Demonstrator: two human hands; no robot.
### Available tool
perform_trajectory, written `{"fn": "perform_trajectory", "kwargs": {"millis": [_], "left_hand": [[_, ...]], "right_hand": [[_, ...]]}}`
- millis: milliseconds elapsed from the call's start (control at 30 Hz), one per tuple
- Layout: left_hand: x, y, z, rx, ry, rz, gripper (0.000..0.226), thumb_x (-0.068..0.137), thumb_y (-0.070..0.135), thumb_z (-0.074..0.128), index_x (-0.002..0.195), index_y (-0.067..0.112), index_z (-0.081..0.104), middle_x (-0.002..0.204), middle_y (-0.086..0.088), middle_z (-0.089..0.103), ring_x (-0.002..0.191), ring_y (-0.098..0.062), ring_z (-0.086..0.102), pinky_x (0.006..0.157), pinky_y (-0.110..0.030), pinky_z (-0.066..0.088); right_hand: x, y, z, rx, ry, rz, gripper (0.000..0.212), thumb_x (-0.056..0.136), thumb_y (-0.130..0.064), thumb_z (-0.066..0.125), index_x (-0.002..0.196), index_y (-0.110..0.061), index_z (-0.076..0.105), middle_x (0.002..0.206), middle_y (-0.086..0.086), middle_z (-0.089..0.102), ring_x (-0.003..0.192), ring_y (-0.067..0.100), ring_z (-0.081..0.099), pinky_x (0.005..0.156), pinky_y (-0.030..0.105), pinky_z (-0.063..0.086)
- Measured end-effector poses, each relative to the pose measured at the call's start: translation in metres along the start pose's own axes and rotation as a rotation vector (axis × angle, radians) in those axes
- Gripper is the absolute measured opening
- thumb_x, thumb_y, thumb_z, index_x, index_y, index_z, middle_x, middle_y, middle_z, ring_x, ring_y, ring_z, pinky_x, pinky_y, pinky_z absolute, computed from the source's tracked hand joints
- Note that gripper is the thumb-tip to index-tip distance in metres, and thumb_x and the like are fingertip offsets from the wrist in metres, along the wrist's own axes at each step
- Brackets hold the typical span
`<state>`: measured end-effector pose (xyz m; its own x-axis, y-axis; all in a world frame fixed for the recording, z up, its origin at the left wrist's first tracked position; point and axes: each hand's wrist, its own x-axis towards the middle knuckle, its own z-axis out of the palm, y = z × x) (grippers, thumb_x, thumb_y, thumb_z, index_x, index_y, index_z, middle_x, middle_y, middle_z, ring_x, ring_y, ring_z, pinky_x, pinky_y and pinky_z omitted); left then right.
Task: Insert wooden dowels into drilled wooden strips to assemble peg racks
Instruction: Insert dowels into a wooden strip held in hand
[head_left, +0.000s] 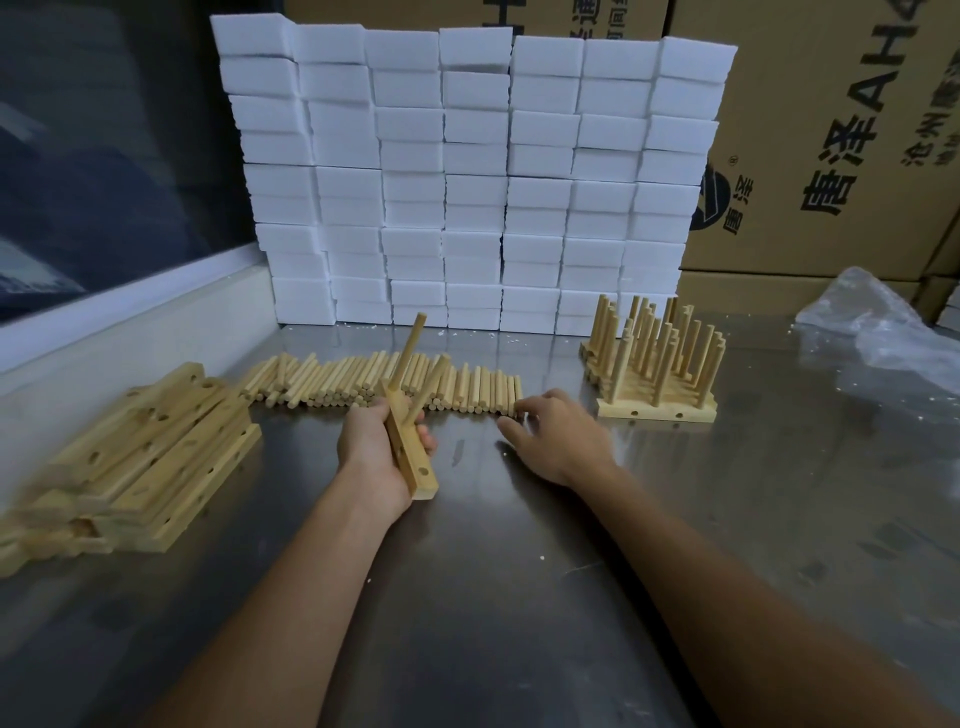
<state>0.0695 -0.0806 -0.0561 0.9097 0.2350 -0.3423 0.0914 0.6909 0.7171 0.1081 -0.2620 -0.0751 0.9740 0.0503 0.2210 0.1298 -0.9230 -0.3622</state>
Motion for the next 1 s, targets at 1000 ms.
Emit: {"fn": "perform_trajectory", "kwargs": {"millis": [1000], "left_hand": [[-0.004, -0.001, -0.001, 0.004, -0.005, -0.01, 0.027, 0.102, 0.022, 0.044, 0.1, 0.004, 0.064, 0.074, -0.009, 0.056, 0.048, -0.015, 0.047, 0.041, -0.023, 0.044]], "right_hand": [[-0.012, -0.027, -0.059, 0.706, 0.496, -0.113, 0.015, 0.104, -0.021, 0.041, 0.114, -0.019, 0.053, 0.073, -0.002, 0.059, 0.064, 0.015, 0.062, 0.063, 0.044, 0.054]]}}
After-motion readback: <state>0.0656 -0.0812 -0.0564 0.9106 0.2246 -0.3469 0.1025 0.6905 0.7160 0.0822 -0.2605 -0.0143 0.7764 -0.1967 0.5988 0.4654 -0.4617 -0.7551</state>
